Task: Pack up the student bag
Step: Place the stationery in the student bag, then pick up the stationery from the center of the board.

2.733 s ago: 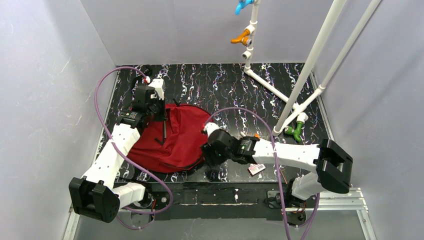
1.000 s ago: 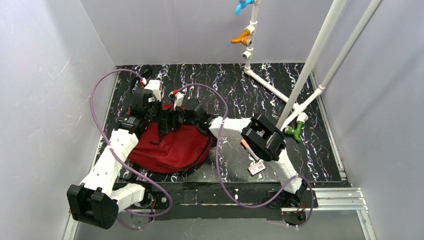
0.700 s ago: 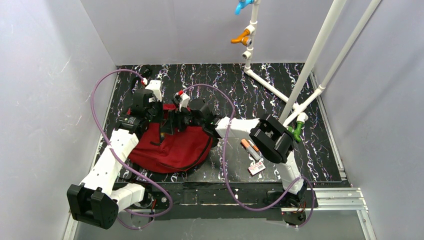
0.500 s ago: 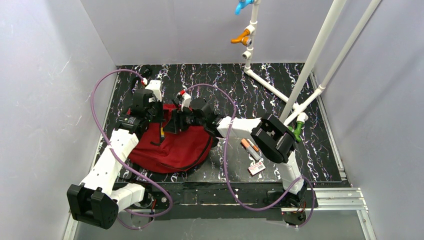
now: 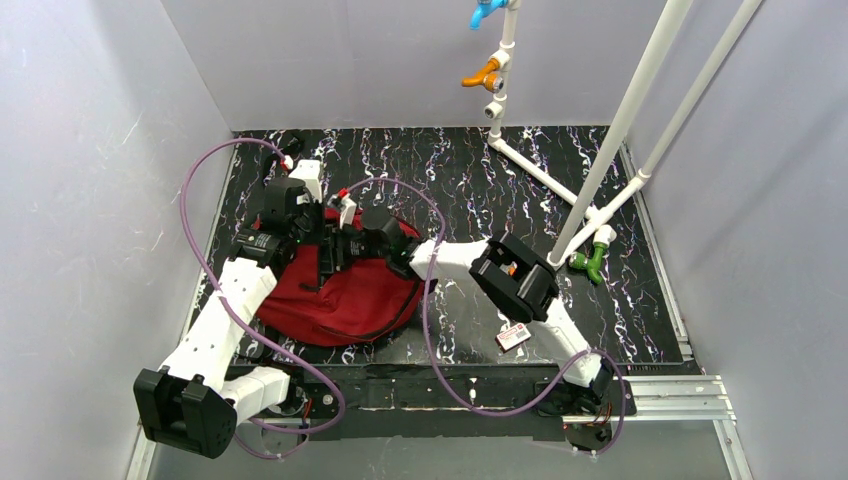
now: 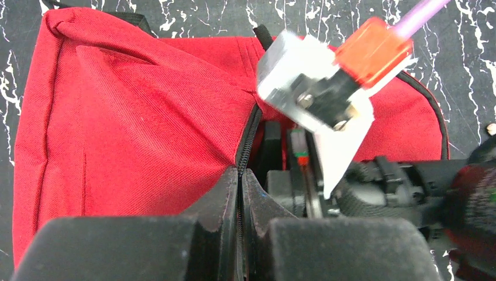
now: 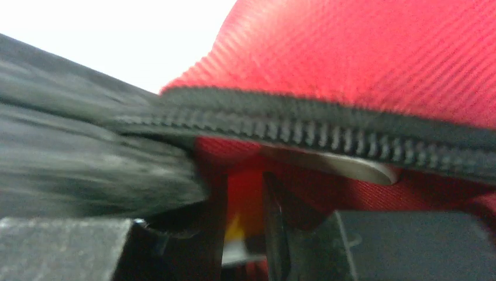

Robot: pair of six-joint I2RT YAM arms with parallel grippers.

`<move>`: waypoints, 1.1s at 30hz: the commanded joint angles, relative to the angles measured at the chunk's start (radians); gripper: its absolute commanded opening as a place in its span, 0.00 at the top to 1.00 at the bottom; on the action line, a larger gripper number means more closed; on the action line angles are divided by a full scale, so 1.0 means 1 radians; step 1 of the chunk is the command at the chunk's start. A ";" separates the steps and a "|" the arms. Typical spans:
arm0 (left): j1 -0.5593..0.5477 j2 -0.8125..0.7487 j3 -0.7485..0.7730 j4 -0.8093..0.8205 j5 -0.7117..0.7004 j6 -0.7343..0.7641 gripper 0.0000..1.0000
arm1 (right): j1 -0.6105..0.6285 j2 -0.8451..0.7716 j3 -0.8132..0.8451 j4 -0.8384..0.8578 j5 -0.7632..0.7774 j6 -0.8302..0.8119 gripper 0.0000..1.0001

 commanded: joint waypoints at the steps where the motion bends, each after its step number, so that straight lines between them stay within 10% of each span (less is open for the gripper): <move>1: -0.009 -0.017 0.002 0.016 0.020 -0.006 1.00 | 0.011 0.034 0.023 0.060 -0.046 0.070 0.63; 16: -0.013 -0.010 0.007 0.013 0.022 -0.005 1.00 | -0.112 -0.266 -0.235 -0.094 0.019 -0.040 0.47; 33: -0.014 -0.015 0.005 0.010 0.014 -0.003 1.00 | 0.011 -0.053 -0.117 0.077 -0.025 0.147 0.62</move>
